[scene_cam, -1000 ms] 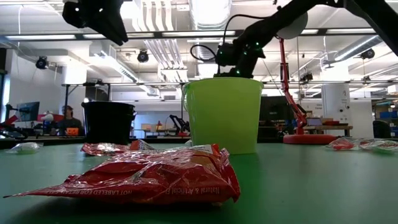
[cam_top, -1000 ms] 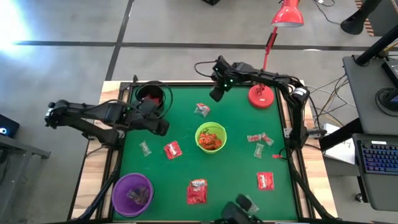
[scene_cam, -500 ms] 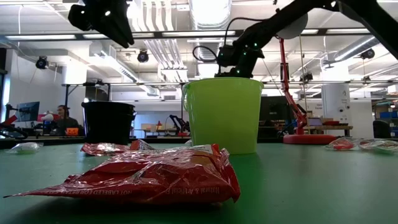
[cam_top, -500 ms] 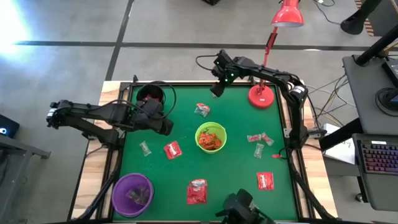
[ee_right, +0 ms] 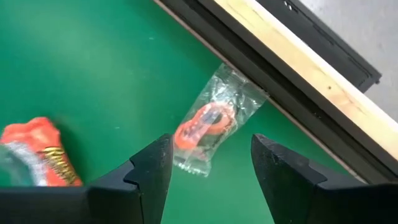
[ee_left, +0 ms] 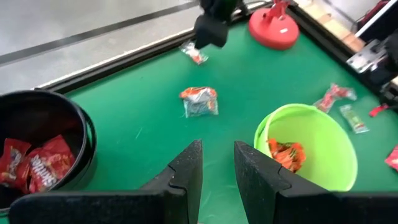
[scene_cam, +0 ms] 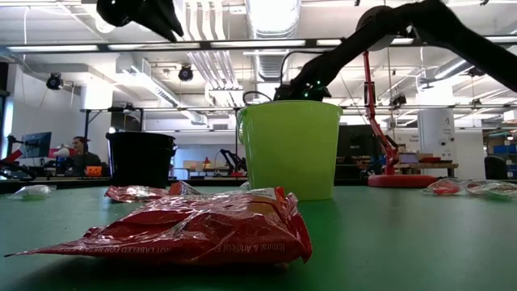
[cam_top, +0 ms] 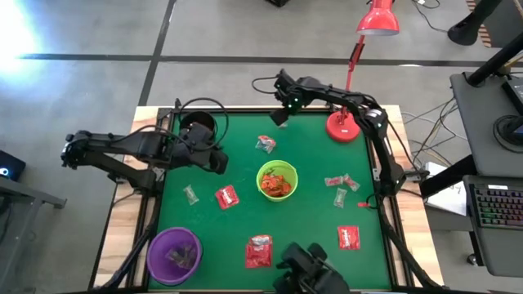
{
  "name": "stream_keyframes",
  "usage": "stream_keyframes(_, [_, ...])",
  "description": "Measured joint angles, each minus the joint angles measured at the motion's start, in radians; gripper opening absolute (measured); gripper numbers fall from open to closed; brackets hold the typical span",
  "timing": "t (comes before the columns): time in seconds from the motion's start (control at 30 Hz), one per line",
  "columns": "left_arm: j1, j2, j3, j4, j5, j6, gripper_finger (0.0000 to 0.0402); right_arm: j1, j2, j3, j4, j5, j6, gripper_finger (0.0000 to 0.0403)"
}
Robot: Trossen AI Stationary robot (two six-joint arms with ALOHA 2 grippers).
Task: Sort candy
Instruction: Put the orange gummy into the purple bucket
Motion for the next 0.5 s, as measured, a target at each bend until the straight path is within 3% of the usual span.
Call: stream_keyframes(0.5, [0.000,0.000,0.022,-0.003,0.000,0.004,0.0075,0.002,0.132,0.124,-0.091,-0.002,0.018,0.0208])
